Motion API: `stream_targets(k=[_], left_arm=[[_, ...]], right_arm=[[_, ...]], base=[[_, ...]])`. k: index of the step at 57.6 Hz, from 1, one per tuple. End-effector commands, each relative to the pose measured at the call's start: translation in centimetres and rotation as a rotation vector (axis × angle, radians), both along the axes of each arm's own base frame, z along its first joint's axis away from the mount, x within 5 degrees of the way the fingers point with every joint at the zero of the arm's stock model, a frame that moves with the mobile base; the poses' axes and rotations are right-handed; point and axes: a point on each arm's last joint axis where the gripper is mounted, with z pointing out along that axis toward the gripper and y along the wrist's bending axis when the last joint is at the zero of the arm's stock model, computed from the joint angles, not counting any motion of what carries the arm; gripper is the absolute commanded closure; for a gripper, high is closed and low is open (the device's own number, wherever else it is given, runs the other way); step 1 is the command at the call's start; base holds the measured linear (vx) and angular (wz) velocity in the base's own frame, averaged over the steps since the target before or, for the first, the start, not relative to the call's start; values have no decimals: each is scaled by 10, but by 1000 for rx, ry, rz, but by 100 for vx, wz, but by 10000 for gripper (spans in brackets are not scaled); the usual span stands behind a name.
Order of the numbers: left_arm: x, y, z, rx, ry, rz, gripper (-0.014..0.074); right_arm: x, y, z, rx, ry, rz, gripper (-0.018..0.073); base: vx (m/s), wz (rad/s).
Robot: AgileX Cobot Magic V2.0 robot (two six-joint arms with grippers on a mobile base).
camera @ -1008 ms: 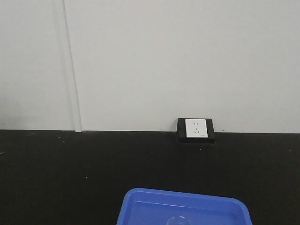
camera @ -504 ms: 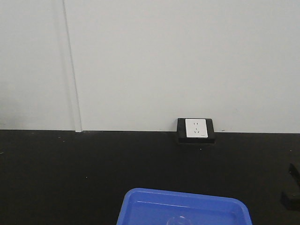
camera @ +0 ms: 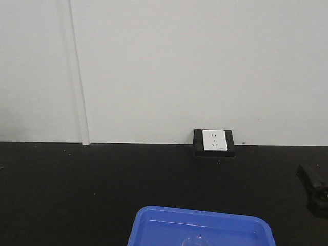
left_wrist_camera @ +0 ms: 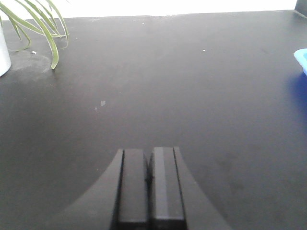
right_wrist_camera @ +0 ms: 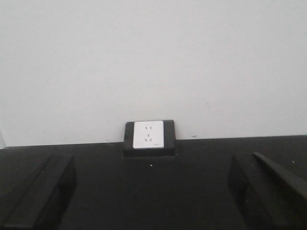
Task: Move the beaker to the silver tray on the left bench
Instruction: 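Lower the open right gripper around the glass beaker in the blue tray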
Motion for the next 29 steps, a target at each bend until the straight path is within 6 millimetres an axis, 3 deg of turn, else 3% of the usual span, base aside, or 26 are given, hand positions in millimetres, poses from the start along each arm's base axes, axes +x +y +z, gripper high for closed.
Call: stream_targets(k=[1, 17, 29], left_arm=[[1, -1, -2, -3, -67, -9, 595], [1, -1, -2, -3, -67, -9, 595], [1, -1, -2, -3, -67, -9, 595]], right_arm=[[6, 13, 14, -41, -114, 148, -125], [17, 57, -45, -72, 148, 723, -11], [26, 67, -79, 5, 238, 881, 90]], base=[[0, 0], [0, 0], [0, 0]])
